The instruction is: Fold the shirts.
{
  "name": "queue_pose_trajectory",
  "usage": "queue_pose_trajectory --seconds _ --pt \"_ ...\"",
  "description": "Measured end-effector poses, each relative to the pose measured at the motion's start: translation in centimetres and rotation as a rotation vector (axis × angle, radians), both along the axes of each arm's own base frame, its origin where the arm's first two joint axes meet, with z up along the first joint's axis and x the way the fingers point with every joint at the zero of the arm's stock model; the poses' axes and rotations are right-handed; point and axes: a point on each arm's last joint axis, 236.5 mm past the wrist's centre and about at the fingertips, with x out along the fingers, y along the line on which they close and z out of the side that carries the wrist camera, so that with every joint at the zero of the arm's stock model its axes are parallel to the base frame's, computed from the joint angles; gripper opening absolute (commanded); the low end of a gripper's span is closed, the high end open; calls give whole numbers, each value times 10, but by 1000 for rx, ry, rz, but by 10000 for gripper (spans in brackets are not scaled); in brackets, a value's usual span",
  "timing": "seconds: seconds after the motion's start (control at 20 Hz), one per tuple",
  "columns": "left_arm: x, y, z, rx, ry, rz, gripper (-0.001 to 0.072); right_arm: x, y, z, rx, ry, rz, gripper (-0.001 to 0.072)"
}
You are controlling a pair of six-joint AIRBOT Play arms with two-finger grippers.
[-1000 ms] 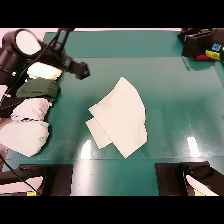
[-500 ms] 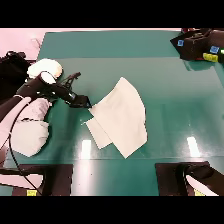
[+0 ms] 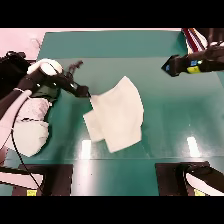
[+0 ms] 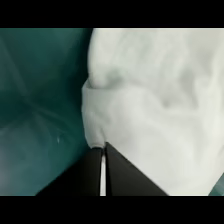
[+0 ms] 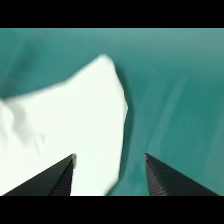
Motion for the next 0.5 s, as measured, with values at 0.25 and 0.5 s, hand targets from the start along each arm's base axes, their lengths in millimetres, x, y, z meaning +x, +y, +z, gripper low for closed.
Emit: queue_pose_trajectory --seconds 0.25,0.5 --pt "34 33 66 -14 -134 49 28 10 4 -132 107 376 -19 544" --pt "37 40 81 -12 -156 50 28 28 77 -221 309 535 41 544"
